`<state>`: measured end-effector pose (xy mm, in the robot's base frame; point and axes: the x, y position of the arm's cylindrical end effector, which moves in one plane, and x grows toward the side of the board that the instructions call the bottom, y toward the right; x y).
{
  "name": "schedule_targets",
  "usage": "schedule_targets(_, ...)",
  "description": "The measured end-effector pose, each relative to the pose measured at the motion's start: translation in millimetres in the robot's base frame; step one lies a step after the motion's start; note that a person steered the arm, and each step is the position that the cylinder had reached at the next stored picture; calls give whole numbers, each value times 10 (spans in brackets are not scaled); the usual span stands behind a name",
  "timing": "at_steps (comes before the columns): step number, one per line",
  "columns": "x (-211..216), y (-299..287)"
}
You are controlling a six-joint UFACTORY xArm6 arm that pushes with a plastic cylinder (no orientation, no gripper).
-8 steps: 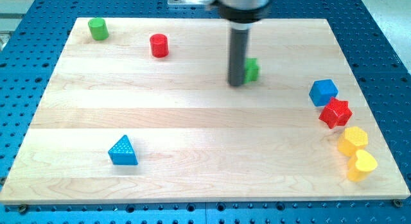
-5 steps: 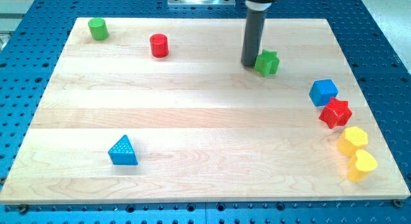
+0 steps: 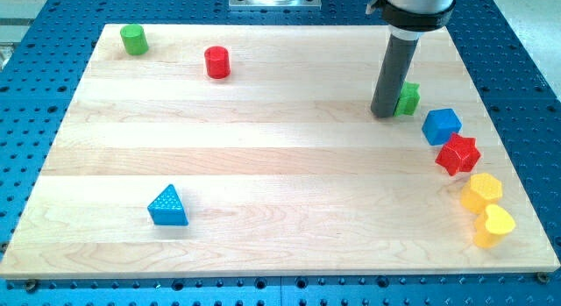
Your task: Move the green star above the blue cube
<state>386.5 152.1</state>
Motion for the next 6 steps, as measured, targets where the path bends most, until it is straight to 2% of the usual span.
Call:
schedule_targets(3, -371, 61)
schedule_targets(6, -175, 400)
